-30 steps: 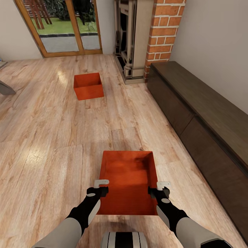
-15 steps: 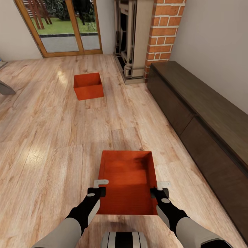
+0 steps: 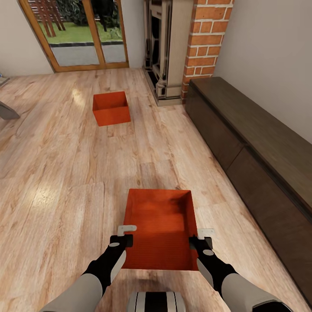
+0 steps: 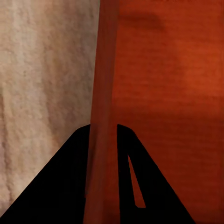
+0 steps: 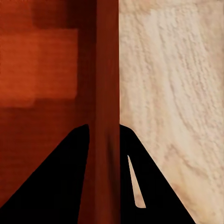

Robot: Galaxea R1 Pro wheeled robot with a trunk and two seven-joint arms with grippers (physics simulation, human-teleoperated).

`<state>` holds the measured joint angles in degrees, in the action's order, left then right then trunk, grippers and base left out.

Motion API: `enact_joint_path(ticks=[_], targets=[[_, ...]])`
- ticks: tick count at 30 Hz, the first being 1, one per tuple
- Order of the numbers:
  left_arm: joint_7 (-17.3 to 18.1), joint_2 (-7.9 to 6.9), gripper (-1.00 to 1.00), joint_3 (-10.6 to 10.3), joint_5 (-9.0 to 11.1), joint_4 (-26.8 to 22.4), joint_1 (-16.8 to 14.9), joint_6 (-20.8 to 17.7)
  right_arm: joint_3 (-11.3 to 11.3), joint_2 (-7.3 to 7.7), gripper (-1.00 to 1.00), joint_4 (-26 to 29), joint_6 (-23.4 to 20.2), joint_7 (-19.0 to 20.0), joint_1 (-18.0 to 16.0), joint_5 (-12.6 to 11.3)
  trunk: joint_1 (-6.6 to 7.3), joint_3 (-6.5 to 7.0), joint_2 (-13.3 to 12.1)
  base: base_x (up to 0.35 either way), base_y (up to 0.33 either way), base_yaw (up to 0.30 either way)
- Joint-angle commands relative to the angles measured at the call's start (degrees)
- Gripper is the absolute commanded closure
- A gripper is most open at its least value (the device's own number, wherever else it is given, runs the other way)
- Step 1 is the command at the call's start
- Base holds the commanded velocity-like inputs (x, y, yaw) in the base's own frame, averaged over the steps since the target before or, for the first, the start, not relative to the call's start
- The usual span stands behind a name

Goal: Move the two storage containers from the living room to the garage. In the garage, place one container on the floor and stack the other container on top of it (either order is fine).

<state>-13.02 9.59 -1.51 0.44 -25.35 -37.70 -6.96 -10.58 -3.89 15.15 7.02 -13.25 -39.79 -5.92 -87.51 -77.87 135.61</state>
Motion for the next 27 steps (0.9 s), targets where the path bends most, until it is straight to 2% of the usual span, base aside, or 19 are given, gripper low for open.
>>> enact_joint_path(ticks=[1, 27], targets=[[-0.3, -0.01, 1.00, -0.1, -0.3, -0.1, 0.0, -0.4, -0.4, 0.02, 1.00, -0.1, 0.3, -0.2, 0.0, -1.0, 0.23, 0.14, -0.4, 0.000, 0.000, 0.000], [-0.1, -0.24, 1.00, 0.1, -0.2, -0.1, 0.0, -0.5, -0.4, 0.02, 1.00, -0.1, 0.2, -0.2, 0.0, -0.7, 5.94, 4.81, -10.8, 0.000, 0.000, 0.000]])
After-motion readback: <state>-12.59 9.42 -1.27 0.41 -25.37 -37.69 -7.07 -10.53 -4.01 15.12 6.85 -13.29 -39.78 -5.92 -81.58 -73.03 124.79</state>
